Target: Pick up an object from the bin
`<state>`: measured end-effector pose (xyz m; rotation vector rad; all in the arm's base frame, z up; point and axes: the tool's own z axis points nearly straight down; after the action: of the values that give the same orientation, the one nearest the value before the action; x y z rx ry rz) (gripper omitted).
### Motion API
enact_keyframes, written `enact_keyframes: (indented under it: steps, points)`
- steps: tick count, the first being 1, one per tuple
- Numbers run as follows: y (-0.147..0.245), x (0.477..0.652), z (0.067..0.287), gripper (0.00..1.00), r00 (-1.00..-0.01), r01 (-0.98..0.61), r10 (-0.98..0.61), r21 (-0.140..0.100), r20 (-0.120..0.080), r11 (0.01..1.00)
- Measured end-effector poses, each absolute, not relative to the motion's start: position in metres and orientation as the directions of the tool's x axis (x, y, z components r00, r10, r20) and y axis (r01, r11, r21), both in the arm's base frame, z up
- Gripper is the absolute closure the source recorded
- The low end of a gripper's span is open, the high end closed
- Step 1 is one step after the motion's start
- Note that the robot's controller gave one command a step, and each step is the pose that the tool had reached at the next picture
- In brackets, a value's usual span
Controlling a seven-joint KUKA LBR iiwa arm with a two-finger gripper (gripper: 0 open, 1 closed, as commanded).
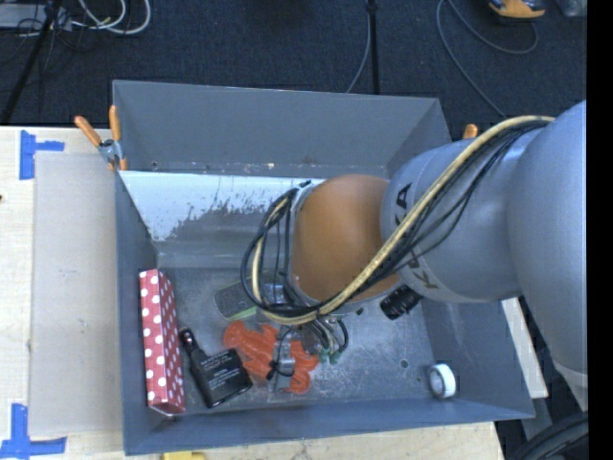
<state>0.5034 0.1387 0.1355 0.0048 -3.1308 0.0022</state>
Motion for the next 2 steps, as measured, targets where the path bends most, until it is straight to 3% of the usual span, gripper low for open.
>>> enact_keyframes:
  steps: [1,2]
  points:
    - [0.138,0.505,0.140,0.00,-1.000,0.001,0.001,0.000,0.003,1.000]
    - [0.116,0.520,0.100,0.00,-0.999,-0.044,-0.044,0.001,0.003,0.999]
